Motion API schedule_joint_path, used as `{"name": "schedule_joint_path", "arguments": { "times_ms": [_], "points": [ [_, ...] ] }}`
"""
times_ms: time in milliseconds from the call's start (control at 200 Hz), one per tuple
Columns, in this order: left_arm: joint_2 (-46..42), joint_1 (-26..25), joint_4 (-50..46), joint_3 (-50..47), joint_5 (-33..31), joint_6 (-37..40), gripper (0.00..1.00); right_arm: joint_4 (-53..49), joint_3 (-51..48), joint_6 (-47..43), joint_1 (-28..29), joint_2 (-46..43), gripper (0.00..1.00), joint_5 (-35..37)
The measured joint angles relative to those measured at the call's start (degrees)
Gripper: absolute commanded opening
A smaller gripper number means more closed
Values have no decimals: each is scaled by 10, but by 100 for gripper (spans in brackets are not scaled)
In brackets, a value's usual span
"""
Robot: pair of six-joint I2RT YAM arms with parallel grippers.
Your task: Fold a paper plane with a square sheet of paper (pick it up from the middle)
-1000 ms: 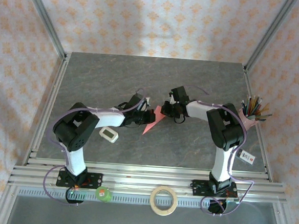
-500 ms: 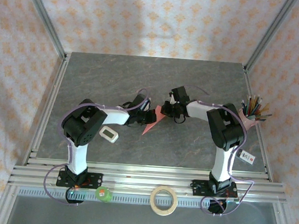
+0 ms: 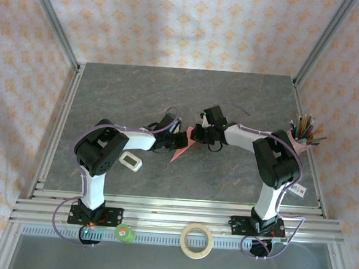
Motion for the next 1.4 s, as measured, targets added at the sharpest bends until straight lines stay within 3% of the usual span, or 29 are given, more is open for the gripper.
{"name": "schedule_joint_path", "arguments": {
  "times_ms": [716, 1101, 1401],
  "points": [
    [-2, -2, 12, -13, -12, 23, 0, 5, 12, 5, -17, 46, 1, -41],
    [-6, -2, 59, -39, -14, 39, 0, -7, 79, -4, -94, 111, 1, -136],
    [-6, -2, 56, -37, -14, 41, 0, -6, 116, -15, -147, 124, 2, -85]
  ]
}}
